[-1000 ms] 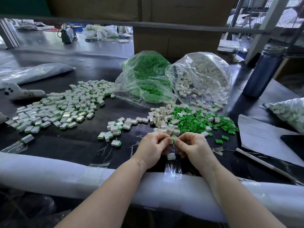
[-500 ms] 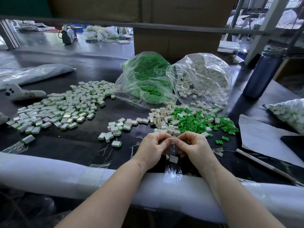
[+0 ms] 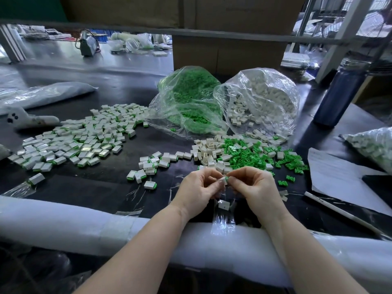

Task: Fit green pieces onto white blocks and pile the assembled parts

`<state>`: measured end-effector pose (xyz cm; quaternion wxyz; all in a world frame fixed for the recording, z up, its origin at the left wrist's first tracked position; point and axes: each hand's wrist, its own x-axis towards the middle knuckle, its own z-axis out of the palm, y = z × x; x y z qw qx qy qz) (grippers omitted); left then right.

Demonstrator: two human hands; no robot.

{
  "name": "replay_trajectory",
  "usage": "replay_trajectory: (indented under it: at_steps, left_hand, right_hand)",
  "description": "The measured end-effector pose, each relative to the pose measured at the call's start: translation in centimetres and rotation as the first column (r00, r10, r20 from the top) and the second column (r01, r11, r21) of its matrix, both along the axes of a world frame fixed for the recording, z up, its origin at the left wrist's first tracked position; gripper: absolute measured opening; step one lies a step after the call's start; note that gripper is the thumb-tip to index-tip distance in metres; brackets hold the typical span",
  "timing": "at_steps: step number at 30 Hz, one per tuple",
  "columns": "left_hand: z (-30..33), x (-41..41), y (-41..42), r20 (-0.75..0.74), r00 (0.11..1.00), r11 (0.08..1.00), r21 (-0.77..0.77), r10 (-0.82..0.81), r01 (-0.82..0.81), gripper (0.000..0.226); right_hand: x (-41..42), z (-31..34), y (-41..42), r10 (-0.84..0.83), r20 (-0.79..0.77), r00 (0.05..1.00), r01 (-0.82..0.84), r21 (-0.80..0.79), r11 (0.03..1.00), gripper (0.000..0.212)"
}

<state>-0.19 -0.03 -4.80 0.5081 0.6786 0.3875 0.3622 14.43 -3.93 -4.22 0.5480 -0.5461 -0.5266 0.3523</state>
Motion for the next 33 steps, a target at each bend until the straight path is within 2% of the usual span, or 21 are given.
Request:
replay_trajectory:
  at_steps: [5,14,21,26,28,30,33]
  left_hand:
    - [0.06,0.08,-0.19,-0.073,0.997,0.997,0.069,0.039,-0.034,0.017]
    - [0.24,0.22,-0.42,-0.101,0.992,0.992,0.113,0.074,-0.062,0.011]
    - [0.47,0.21,-0.52,-0.094,0.993,0.987,0.149,0.076,-0.062,0.007]
    - [0.67,0.07,-0.59,-0.026,0.998,0.991,0.126,0.058,-0.054,0.011]
    - [0.75,-0.01,-0.6,-0.011,0.999,0.992,0.118,0.037,-0.036,0.012]
    - [0.82,-0.06,-0.64,-0.012,1.0,0.993,0.115,0.013,-0.012,0.012]
    - [0.88,-0.05,-0.71,-0.024,1.0,0.992,0.125,-0.017,0.02,0.011]
  right_hand:
    - [-0.14,-0.12,0.1,0.038,0.118,0.992,-0.045,0.059,0.997,0.021]
    - [-0.04,-0.25,0.08,0.049,0.1,0.994,-0.056,0.064,0.996,0.021]
    - [0.02,-0.17,0.07,0.051,0.036,0.998,-0.052,0.029,0.998,0.017]
    - [-0.14,0.05,-0.08,0.081,-0.163,0.983,-0.091,-0.052,0.995,0.008]
    - [-0.34,0.14,-0.14,0.164,-0.203,0.965,-0.186,-0.095,0.978,0.023]
    - [-0.45,0.28,-0.2,0.228,-0.174,0.958,-0.252,-0.136,0.958,0.037]
    - [-0.42,0.41,-0.22,0.242,-0.195,0.951,-0.272,-0.147,0.951,0.033]
